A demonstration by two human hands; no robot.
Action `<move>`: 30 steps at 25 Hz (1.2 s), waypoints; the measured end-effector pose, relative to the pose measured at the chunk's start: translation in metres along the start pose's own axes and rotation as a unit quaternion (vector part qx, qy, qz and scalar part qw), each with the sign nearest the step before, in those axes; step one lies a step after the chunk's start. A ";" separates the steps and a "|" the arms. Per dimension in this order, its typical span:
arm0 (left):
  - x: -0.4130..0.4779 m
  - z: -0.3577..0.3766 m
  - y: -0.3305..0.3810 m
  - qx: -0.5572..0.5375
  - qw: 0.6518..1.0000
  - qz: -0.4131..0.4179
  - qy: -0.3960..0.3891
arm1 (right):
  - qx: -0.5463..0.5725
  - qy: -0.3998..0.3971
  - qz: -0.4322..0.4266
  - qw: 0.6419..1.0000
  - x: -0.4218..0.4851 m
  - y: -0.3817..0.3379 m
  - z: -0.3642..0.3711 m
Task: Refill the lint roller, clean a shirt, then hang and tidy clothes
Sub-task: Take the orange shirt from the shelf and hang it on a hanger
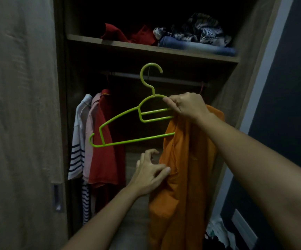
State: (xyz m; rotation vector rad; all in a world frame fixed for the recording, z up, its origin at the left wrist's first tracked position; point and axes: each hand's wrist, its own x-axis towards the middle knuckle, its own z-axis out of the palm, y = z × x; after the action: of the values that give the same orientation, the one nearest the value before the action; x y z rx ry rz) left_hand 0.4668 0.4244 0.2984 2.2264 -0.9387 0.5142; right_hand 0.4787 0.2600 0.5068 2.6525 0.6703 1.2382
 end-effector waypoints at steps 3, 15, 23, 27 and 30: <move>-0.001 -0.010 -0.022 -0.091 0.995 -0.031 0.016 | 0.012 0.015 0.023 1.000 -0.013 0.016 -0.013; 0.002 -0.116 -0.107 -0.009 0.993 -0.074 -0.094 | 0.024 -0.032 0.052 0.998 -0.077 0.047 0.007; 0.033 -0.143 -0.043 -0.053 0.995 -0.014 -0.078 | 0.060 -0.088 0.059 0.993 -0.080 0.015 0.025; 0.033 -0.139 -0.040 -0.068 0.993 -0.073 -0.055 | 0.146 -0.073 0.119 0.979 -0.089 0.013 0.032; 0.034 -0.134 -0.038 -0.012 0.996 -0.059 -0.063 | 0.176 -0.096 0.128 0.971 -0.092 0.011 0.037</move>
State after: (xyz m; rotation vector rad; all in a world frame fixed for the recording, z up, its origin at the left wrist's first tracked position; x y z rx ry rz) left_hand 0.5047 0.5218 0.3966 2.2977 -0.8643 0.3091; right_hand 0.4579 0.2112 0.4221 3.1866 0.5774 0.9675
